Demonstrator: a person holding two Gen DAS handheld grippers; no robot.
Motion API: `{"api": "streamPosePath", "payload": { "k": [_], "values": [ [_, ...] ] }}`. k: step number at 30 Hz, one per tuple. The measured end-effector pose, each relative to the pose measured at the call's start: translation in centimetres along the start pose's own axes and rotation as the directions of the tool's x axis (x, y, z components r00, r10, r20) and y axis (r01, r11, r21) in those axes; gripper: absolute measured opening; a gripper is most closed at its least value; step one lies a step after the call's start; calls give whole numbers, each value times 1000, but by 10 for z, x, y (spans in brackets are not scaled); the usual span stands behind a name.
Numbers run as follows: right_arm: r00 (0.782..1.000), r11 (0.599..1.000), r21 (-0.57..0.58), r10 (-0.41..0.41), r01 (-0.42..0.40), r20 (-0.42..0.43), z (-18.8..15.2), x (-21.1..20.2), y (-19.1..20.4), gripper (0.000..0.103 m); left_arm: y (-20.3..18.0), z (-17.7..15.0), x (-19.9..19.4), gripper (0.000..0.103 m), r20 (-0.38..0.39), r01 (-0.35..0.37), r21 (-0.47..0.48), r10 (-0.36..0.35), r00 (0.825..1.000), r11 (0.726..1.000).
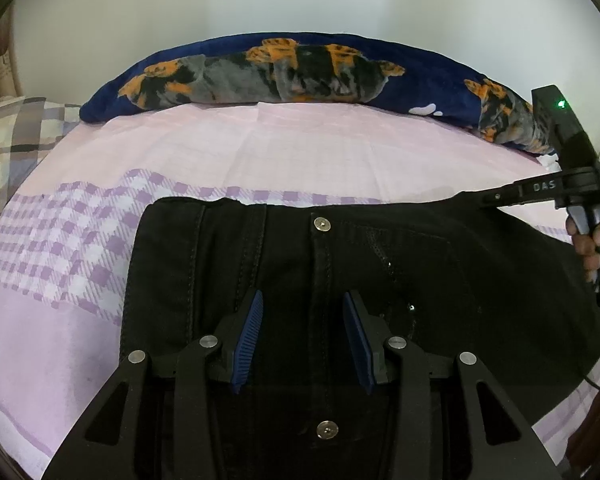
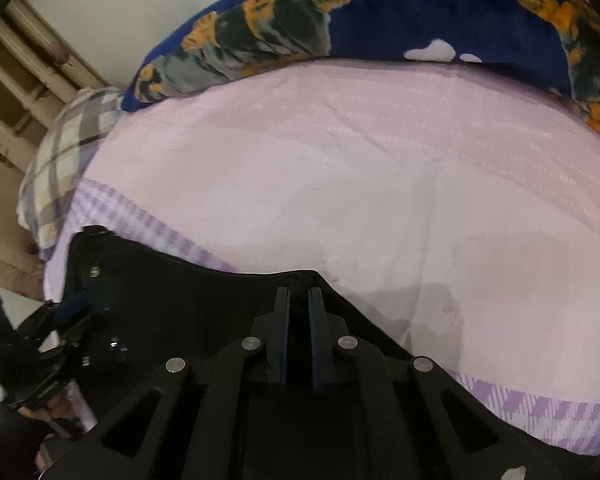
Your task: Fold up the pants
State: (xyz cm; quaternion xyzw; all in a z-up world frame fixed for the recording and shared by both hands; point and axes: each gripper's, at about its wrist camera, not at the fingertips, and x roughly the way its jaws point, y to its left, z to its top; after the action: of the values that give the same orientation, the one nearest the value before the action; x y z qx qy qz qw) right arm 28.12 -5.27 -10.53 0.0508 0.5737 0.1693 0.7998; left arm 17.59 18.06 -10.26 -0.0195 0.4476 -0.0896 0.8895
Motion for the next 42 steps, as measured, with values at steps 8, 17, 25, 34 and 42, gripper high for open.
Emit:
{"api": "streamPosePath", "payload": {
  "k": [8,17,25,34,42],
  "values": [
    [999,999,16,-32,31,38,0,1,3,25,-9,-1,4,43,-7,-60,46,61,998,997],
    [984,994,90,-70,56,163,-41,-58,2,38,-46,5,-17,46,24,-129,113,127,992,985],
    [978,977,172,-153,127,145,-111,-80,-19,38,-90,-17,-18,48,-22,-57,219,63,998,974],
    [944,883,429,-285,191,167,-212,-139,-92,38,-101,-43,-13,50,-72,-76,261,97,993,962],
    [890,719,672,-408,177,202,-310,-212,-163,40,-123,-35,-24,50,-61,-40,247,57,997,968]
  ]
}}
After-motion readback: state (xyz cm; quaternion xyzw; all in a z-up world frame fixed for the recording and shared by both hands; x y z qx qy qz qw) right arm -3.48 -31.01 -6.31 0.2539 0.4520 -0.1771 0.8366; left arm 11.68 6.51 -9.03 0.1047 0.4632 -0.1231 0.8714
